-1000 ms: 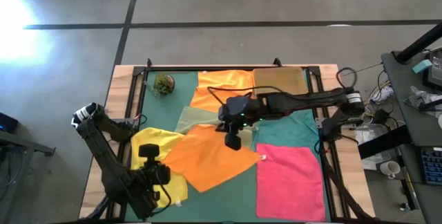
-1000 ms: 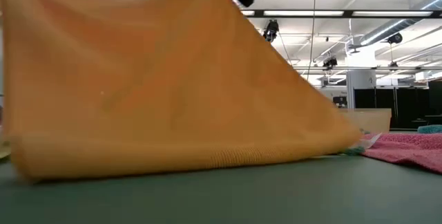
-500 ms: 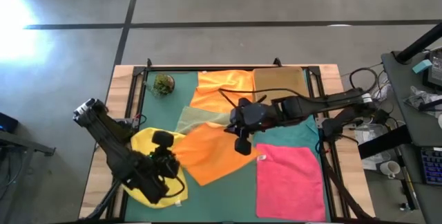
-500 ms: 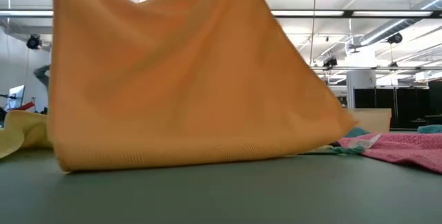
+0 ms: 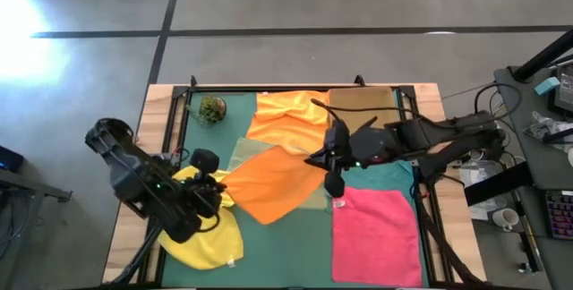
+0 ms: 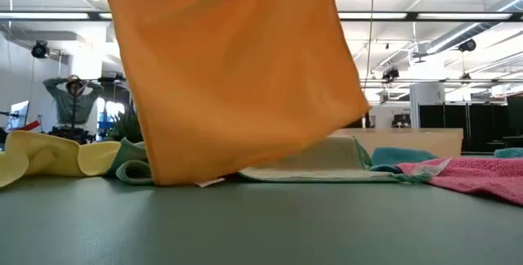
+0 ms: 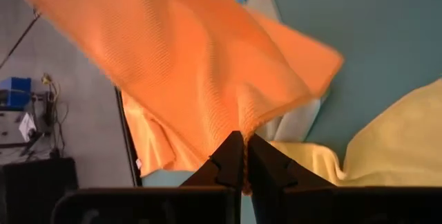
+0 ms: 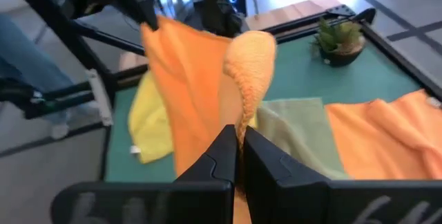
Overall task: Fold microfiber towels
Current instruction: Fold the bottom orange towel
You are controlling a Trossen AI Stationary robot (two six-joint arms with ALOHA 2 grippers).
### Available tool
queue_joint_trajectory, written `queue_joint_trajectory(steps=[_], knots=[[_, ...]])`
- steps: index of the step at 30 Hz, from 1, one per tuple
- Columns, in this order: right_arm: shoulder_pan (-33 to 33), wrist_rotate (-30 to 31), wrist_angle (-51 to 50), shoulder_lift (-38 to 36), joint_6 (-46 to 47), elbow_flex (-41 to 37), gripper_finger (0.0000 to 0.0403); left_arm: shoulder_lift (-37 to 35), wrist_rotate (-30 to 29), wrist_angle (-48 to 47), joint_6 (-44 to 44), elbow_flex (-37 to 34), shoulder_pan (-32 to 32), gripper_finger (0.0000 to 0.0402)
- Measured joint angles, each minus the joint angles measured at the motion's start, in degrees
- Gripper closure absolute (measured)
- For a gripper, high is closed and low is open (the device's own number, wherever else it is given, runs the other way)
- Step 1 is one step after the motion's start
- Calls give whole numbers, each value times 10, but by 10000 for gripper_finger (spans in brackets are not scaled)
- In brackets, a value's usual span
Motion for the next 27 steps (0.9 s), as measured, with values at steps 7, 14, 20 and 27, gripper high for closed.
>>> queue_joint_trajectory(steps=[7, 14, 20, 27], knots=[[35, 4, 1, -8, 64, 0, 394, -12, 35, 0, 1, 50, 0, 401], [77, 4, 6, -5, 144, 0, 394, -12, 81, 1, 17, 62, 0, 401], [130, 25, 58, 3, 177, 0, 394, -10, 98, 1, 16, 63, 0, 402], [188, 93, 80, 31, 201, 0, 394, -10, 184, 36, 15, 63, -1, 401]])
